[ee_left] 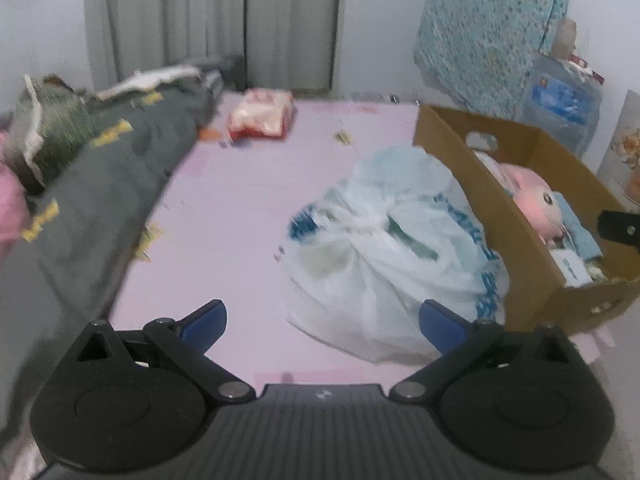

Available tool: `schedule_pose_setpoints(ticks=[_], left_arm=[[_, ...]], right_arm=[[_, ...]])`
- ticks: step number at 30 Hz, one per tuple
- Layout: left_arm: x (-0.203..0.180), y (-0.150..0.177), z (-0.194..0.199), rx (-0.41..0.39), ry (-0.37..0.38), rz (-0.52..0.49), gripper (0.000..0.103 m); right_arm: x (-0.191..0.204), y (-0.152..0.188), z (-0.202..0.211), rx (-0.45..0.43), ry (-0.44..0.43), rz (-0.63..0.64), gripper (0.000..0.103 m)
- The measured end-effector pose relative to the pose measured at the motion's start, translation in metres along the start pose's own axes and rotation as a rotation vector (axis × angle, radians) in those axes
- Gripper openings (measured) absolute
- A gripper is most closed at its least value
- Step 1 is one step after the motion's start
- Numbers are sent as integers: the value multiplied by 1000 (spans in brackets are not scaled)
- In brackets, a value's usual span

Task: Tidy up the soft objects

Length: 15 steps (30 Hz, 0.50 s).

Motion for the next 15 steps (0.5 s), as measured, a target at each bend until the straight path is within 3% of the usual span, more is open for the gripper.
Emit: schedule_pose_setpoints(ticks=[6, 11, 15], left_arm=[[-16, 9, -2, 23, 35, -3, 103], [-29, 10, 3, 19, 78, -3, 103], [-38, 10, 6, 22, 83, -29, 103]], right_arm=[[-26, 12, 11, 22, 55, -51, 102], [-31, 23, 23, 8, -62, -171, 102], [-31, 34, 24, 43, -100, -233, 102]])
Point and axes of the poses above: each gripper's, at about its wrist camera, not at the fingertips, and z roughly against the way its jaws point, x to its left, y to its underside, the point moved 8 cm from there along -z, roughly the way its jaws point, and after that the axes turned 14 degrees about -x, right-handed, at the moved point
